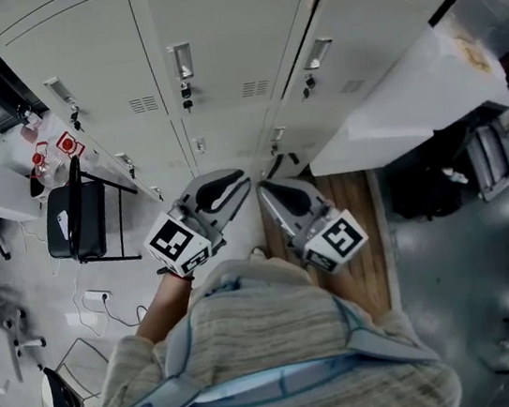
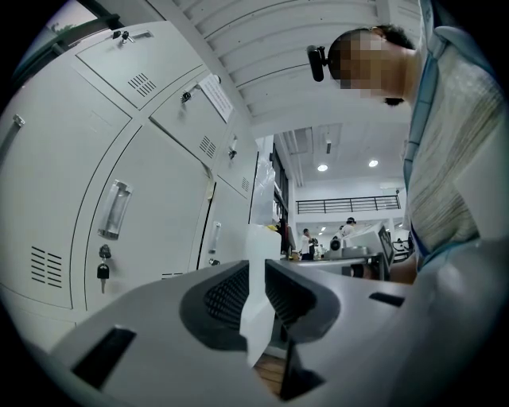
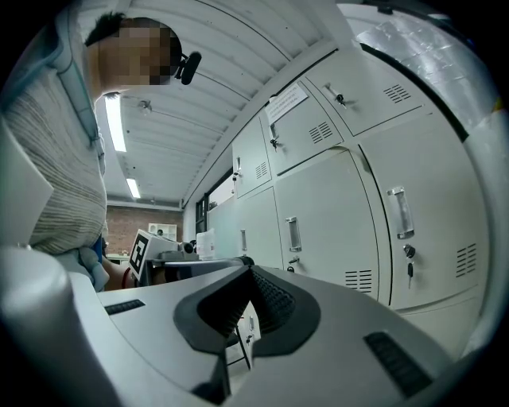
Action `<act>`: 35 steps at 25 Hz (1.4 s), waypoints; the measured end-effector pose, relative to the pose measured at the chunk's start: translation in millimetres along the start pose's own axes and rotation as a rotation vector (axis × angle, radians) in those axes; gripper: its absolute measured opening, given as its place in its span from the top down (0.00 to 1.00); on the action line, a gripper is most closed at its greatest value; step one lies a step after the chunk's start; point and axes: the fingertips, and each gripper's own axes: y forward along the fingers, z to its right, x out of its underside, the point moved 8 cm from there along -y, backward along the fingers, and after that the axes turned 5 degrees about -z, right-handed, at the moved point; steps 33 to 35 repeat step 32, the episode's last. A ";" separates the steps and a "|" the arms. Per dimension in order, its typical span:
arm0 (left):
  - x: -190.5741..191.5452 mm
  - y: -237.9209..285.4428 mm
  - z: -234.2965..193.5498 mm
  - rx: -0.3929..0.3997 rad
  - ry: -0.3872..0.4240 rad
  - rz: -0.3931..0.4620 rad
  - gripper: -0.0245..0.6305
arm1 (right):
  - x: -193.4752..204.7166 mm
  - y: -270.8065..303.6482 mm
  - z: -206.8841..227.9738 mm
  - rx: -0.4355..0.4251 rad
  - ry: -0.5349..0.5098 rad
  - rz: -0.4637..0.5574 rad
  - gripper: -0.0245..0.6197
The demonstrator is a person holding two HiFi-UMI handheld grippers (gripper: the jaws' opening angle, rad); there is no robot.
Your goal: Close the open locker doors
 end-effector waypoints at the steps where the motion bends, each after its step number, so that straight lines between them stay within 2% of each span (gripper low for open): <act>1: -0.2 -0.4 0.7 0.001 0.001 -0.001 0.87 | -0.4 -0.4 -0.9 0.000 -0.005 -0.003 0.96; 9: -0.4 -3.3 6.5 0.008 0.006 -0.002 0.87 | 0.6 -4.3 -6.6 0.022 -0.052 -0.029 0.96; 15: -0.6 -2.9 9.5 0.015 0.012 -0.008 0.87 | -4.2 -3.4 -12.1 0.012 0.019 -0.015 0.96; 28: 0.3 1.5 8.2 0.023 0.011 -0.017 0.87 | -2.5 -4.0 -8.1 0.014 0.027 -0.014 0.96; 32: 2.5 3.0 6.8 0.019 0.001 -0.019 0.87 | 4.5 -6.2 0.3 0.024 -0.024 -0.020 0.96; 35: 2.5 3.0 6.8 0.019 0.001 -0.019 0.87 | 4.5 -6.2 0.3 0.024 -0.024 -0.020 0.96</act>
